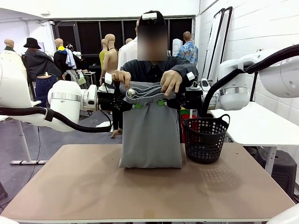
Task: Fold the training pants.
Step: Release the ends of the Training pants and then grab the overlapped ends.
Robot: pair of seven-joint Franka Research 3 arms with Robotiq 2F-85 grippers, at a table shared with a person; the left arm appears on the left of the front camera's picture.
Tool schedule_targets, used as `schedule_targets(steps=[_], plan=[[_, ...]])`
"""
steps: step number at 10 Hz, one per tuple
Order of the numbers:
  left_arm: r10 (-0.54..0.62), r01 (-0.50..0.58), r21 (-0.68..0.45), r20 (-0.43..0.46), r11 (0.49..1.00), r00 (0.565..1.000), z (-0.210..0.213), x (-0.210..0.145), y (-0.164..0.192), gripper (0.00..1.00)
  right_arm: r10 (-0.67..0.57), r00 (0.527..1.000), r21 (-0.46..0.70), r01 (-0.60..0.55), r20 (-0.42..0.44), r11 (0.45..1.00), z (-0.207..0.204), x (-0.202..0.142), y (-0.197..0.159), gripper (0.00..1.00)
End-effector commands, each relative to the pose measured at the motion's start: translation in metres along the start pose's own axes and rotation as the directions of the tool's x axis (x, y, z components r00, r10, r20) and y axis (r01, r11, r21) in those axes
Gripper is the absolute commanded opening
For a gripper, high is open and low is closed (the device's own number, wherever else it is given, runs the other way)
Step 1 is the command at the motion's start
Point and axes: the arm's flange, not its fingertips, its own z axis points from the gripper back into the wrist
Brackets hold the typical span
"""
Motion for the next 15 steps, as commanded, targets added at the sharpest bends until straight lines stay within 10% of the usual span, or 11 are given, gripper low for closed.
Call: schedule_targets(steps=[1,15], plan=[[0.004,-0.004,0.005,0.013,1.0,1.0,-0.0004,0.0023,-0.0032,0.0,0.006,1.0,0.014,-0.006,0.01,1.0,0.0003,0.0018,0.0016,0.0],[0.004,-0.004,0.005,0.013,1.0,1.0,-0.0004,0.0023,-0.0032,0.0,0.006,1.0,0.014,-0.006,0.01,1.0,0.0003,0.0018,0.0016,0.0]])
